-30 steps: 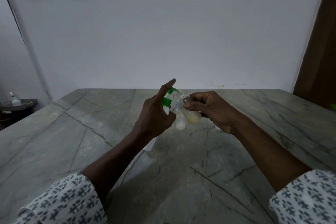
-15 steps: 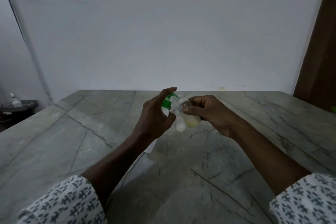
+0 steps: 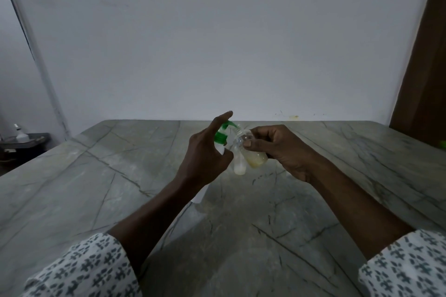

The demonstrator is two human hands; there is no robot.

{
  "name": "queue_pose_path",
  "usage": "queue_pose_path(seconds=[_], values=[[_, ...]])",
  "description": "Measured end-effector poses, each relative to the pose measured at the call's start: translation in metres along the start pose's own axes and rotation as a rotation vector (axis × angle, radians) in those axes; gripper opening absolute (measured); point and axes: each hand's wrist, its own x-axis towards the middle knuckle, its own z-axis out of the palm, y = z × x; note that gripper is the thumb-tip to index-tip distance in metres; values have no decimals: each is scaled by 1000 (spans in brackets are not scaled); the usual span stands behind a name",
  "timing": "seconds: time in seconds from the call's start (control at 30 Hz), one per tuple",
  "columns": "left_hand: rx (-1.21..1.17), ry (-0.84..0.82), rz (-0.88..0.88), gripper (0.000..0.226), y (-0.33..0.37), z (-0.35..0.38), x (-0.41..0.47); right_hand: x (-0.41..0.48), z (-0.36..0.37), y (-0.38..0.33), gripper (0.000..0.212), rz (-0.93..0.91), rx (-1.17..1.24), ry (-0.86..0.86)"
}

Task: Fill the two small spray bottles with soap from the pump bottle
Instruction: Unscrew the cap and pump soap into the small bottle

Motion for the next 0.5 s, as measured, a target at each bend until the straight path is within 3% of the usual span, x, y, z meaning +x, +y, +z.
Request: queue_pose_path(seconds=[0.2,0.5], values=[[10,35,13,64,2,0,-1,0,1,3,26,11,3,-13],[11,-12,-5,87,3,-2,-2,-1,-1,-1,26,-8,53,-16]])
